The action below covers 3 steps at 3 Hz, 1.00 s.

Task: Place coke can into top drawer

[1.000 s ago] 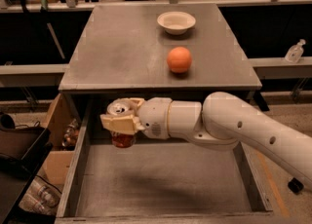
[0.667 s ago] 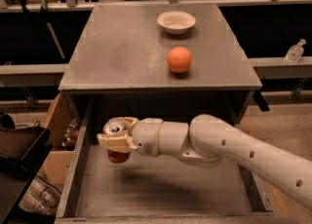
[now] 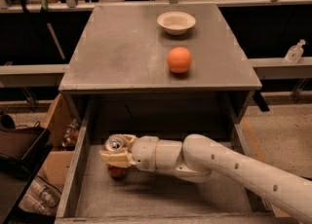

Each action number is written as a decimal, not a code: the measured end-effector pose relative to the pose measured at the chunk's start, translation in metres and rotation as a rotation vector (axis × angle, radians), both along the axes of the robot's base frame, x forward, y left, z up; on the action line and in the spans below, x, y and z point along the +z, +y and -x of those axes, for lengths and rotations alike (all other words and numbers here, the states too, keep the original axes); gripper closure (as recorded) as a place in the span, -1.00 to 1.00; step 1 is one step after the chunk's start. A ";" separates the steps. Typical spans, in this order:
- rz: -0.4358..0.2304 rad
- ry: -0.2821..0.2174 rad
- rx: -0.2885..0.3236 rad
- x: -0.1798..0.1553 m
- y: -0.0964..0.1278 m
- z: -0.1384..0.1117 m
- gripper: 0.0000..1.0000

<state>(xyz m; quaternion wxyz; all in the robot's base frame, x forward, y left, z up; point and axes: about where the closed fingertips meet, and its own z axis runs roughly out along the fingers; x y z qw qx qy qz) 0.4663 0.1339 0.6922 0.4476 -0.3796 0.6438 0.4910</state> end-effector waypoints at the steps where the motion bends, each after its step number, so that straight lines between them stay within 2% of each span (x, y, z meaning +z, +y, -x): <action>1: 0.000 0.000 0.003 0.000 0.001 0.001 0.65; 3: -0.001 -0.001 0.010 0.001 0.004 0.002 -0.31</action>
Offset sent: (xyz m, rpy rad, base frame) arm -0.0007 0.0014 0.0004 0.0004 -0.0005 0.0030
